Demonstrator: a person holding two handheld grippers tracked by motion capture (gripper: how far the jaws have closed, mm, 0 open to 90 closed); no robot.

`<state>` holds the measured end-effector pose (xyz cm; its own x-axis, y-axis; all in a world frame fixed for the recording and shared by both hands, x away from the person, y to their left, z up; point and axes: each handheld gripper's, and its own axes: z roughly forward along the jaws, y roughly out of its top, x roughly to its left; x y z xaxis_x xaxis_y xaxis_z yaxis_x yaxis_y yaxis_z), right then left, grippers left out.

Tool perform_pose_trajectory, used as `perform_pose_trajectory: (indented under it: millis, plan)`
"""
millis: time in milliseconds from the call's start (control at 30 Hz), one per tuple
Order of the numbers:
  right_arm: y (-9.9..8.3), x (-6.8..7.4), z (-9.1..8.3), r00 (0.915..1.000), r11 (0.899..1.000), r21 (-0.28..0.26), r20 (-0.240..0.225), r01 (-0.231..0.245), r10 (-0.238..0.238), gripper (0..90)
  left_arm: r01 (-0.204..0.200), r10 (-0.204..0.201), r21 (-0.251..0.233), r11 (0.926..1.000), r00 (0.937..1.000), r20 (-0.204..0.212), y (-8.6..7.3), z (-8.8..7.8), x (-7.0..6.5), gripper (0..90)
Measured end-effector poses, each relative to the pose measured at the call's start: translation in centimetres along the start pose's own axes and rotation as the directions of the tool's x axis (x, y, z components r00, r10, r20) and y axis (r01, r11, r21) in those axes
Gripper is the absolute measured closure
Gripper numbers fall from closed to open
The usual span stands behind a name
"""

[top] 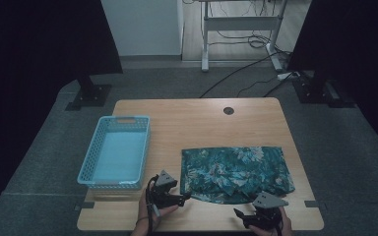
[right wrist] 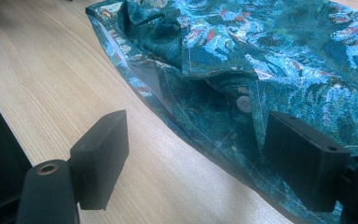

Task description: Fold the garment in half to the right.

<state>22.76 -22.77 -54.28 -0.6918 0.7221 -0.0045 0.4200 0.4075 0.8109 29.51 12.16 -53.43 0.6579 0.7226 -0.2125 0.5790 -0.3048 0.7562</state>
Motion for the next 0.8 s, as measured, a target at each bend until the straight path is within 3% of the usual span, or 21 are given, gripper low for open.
perform_pose_trajectory:
  millis: [267, 800]
  plan:
    - [0.0, 0.1, 0.3, 1.0, 1.0, 0.011, 0.002, 0.005, -0.005, 22.0, 0.004, -0.004, 0.002, 1.0, 0.9998, -0.019, 0.3, 0.1, 0.7, 23.9]
    - [-0.1, 0.1, 0.0, 0.9997, 1.0, -0.003, 0.022, 0.004, -0.003, 22.0, 0.029, -0.029, -0.009, 0.9995, 0.9995, -0.014, 1.6, 0.7, 1.9, 24.5]
